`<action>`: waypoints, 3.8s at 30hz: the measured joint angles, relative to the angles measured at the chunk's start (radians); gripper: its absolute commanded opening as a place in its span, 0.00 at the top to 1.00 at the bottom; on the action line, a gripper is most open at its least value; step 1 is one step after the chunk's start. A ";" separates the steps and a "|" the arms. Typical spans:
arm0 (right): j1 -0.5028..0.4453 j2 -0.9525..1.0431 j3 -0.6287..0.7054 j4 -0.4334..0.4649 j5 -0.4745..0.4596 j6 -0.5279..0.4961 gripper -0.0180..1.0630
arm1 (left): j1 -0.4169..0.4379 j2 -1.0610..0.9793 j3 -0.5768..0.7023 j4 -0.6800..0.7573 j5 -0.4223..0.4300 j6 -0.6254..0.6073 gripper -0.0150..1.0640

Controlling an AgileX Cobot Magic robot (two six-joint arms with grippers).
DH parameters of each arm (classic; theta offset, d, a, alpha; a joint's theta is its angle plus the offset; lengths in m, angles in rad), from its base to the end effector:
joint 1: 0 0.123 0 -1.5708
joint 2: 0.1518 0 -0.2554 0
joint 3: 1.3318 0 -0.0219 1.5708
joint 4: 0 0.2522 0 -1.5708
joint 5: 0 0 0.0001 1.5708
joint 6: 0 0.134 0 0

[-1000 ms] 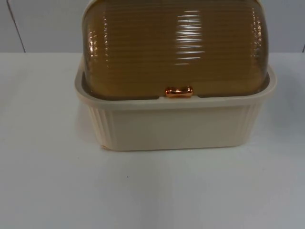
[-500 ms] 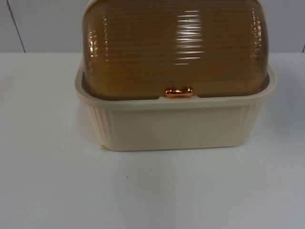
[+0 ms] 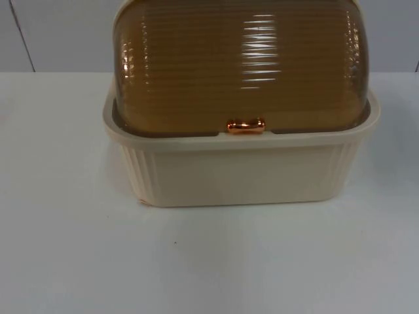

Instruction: Open the box lid with the left hand, place the block into the box with the right hand, then close the box lid with the left hand.

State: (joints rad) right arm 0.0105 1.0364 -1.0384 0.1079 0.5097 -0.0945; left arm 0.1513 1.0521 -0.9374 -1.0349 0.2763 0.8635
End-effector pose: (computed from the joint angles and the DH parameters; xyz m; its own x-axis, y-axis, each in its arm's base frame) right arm 0.2761 0.0099 0.3498 -0.4059 -0.0045 -0.9139 -0.0586 0.9981 0.0211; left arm 0.2909 0.0125 0.3541 -0.1791 -0.1784 -0.9675 0.0551 0.9801 -0.1909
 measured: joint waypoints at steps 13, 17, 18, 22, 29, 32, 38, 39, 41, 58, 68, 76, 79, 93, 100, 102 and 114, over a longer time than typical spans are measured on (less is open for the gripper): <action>0.000 0.000 0.000 0.004 0.043 0.000 0.02 | 0.000 0.000 0.000 -0.011 0.059 0.000 0.01; 0.000 0.000 0.000 0.015 0.043 0.025 0.02 | 0.000 -0.002 0.000 -0.011 0.073 0.000 0.01; 0.000 0.000 0.000 0.015 0.043 0.025 0.02 | 0.000 -0.002 0.000 -0.011 0.073 0.000 0.01; 0.000 0.000 0.000 0.023 0.072 0.063 0.02 | 0.000 -0.002 0.000 0.082 0.130 0.000 0.01; 0.000 0.000 0.000 0.014 0.107 0.068 0.02 | 0.000 -0.006 0.000 0.184 0.241 0.005 0.01; 0.000 0.000 0.000 0.014 0.124 0.065 0.02 | 0.000 -0.012 0.000 0.233 0.262 0.020 0.01; 0.000 0.000 0.000 0.006 0.154 0.063 0.02 | -0.002 -0.021 -0.007 0.334 0.284 0.096 0.01; 0.000 0.000 0.000 0.006 0.154 0.061 0.02 | -0.007 -0.021 -0.010 0.359 0.291 0.109 0.01; 0.000 0.000 0.000 0.004 0.156 0.048 0.02 | -0.035 -0.021 -0.017 0.458 0.295 0.124 0.01; 0.000 0.000 0.000 -0.007 0.156 0.039 0.02 | -0.057 -0.021 -0.021 0.443 0.040 -0.274 0.01; 0.000 0.000 0.000 -0.013 0.165 0.039 0.02 | -0.057 -0.084 -0.023 0.390 0.028 -0.356 0.01; 0.000 -0.075 0.000 -0.021 0.142 0.001 0.02 | -0.075 -0.141 -0.023 0.500 0.039 -0.348 0.01; 0.000 -0.158 0.000 -0.030 0.121 -0.018 0.02 | -0.077 -0.197 -0.023 0.523 0.020 -0.348 0.01; 0.000 -0.549 0.050 -0.023 0.247 -0.045 0.02 | -0.077 -0.510 0.034 0.578 0.103 -0.361 0.01; 0.000 -0.672 0.112 0.017 0.317 -0.014 0.02 | -0.077 -0.586 0.089 0.576 0.282 -0.366 0.01; 0.002 -0.705 0.131 0.021 0.370 0.037 0.02 | -0.077 -0.602 0.091 0.564 0.438 -0.368 0.01; 0.004 -0.877 0.151 0.020 0.538 -0.036 0.02 | -0.077 -0.768 0.091 0.640 0.661 -0.440 0.01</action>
State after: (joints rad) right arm 0.0144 0.1598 -0.8870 0.1278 1.0473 -0.1302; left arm 0.0742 0.2845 -0.8466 -0.3952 0.9375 0.4232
